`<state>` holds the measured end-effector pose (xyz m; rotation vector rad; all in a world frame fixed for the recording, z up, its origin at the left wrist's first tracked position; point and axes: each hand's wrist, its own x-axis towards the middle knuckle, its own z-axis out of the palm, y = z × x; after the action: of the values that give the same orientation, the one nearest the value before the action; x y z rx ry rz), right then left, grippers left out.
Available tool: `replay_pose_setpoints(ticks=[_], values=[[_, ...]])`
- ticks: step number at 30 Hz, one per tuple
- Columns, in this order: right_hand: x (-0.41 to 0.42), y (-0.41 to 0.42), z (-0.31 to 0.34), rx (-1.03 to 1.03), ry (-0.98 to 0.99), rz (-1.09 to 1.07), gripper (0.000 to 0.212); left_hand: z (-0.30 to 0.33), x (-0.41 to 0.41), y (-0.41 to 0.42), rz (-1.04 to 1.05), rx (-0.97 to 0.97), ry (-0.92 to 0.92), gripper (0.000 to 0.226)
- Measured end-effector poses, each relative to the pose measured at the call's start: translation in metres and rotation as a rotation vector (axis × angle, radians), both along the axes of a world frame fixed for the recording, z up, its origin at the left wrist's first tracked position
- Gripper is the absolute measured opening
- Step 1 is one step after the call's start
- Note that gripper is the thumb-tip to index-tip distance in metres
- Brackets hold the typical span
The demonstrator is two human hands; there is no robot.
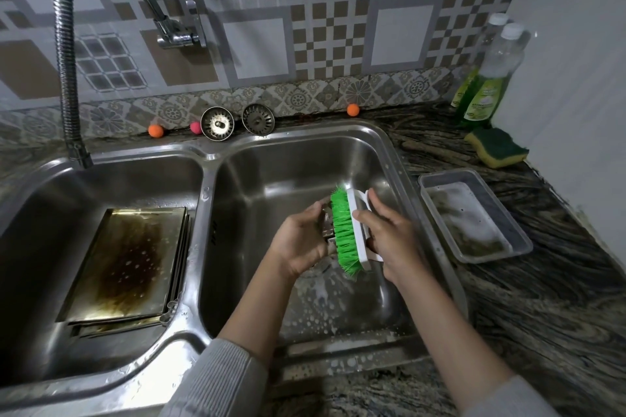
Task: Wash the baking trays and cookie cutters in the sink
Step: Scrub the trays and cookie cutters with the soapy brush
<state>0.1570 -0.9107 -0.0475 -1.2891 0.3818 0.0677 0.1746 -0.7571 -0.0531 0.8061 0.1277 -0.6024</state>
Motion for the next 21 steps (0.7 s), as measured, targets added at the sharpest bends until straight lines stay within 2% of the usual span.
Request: replay_pose_setpoints(ticks=[3, 5, 11, 17, 21], values=[[0.003, -0.002, 0.005, 0.006, -0.011, -0.004, 0.055, 0.003, 0.004, 0.002, 0.024, 0.210, -0.129, 0.051], [0.005, -0.004, 0.010, 0.007, -0.014, -0.018, 0.054, 0.005, 0.005, 0.004, 0.088, 0.271, -0.148, 0.053], [0.010, -0.012, 0.026, 0.043, -0.042, 0.012, 0.048, 0.012, 0.002, 0.007, 0.058, 0.374, -0.344, 0.051], [0.015, -0.017, 0.037, 0.077, -0.106, -0.025, 0.045, 0.019, -0.001, 0.000, 0.081, 0.402, -0.466, 0.060], [0.017, -0.014, 0.044, 0.103, -0.137, -0.008, 0.051, 0.021, -0.005, -0.005, 0.127, 0.401, -0.531, 0.057]])
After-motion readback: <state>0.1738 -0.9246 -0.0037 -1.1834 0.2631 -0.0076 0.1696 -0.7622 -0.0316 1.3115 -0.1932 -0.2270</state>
